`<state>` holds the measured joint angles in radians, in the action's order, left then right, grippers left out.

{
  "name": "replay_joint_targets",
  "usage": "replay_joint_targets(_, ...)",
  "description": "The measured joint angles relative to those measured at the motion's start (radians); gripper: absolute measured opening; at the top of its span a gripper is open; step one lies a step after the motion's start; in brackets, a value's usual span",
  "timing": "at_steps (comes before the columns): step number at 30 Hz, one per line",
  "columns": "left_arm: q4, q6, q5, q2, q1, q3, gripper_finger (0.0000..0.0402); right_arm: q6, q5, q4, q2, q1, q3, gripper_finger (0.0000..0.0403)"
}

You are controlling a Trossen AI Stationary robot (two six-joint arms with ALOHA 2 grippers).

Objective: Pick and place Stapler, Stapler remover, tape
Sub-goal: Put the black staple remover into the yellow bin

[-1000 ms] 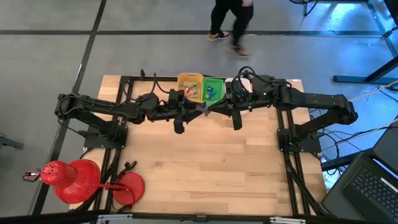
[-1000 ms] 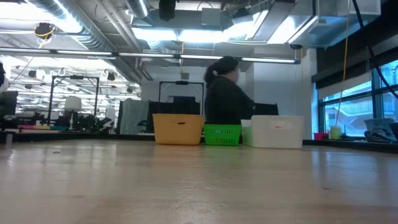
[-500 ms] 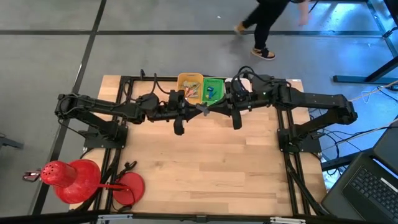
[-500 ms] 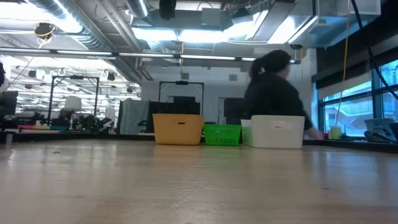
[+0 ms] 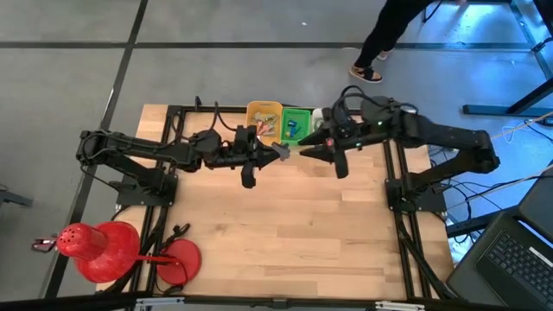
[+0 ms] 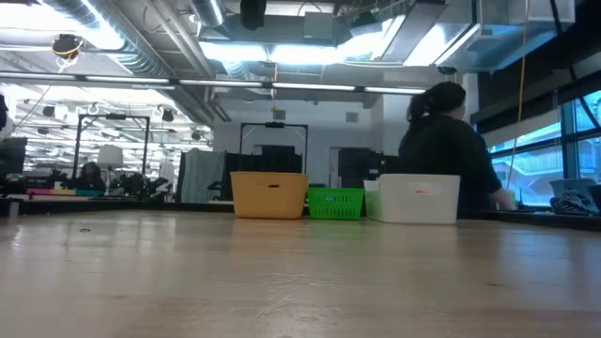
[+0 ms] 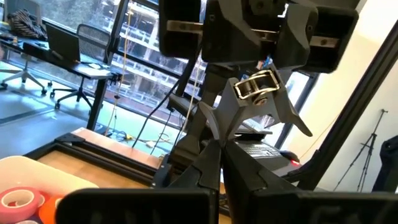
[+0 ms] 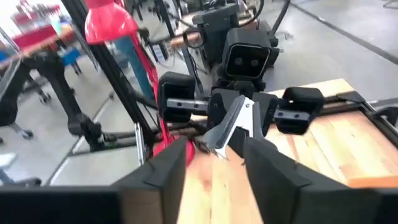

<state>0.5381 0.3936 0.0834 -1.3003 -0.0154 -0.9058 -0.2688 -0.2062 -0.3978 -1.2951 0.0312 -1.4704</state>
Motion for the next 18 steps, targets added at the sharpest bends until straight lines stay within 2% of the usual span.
replay_joint_targets(2,-0.009,-0.004,0.001,0.0,0.0,0.0,0.0002,0.029,0.006,-0.109,0.001,0.005,-0.061,0.0173)
replay_joint_targets(4,-0.034,-0.01,0.002,0.0,-0.008,0.0,0.0002,0.042,0.059,-0.259,0.002,0.006,-0.125,0.0195)
replay_joint_targets(8,-0.166,-0.007,0.003,0.002,-0.087,0.0,0.0002,0.047,0.29,-0.535,0.003,0.007,-0.235,0.0219)
replay_joint_targets(13,-0.443,0.012,-0.088,-0.026,-0.303,0.0,0.0002,0.014,0.508,-0.7,0.007,0.007,-0.284,0.0225)
replay_joint_targets(18,-0.651,-0.06,-0.21,-0.137,-0.534,-0.043,0.0002,0.011,0.612,-0.718,0.008,0.01,-0.284,0.0225)
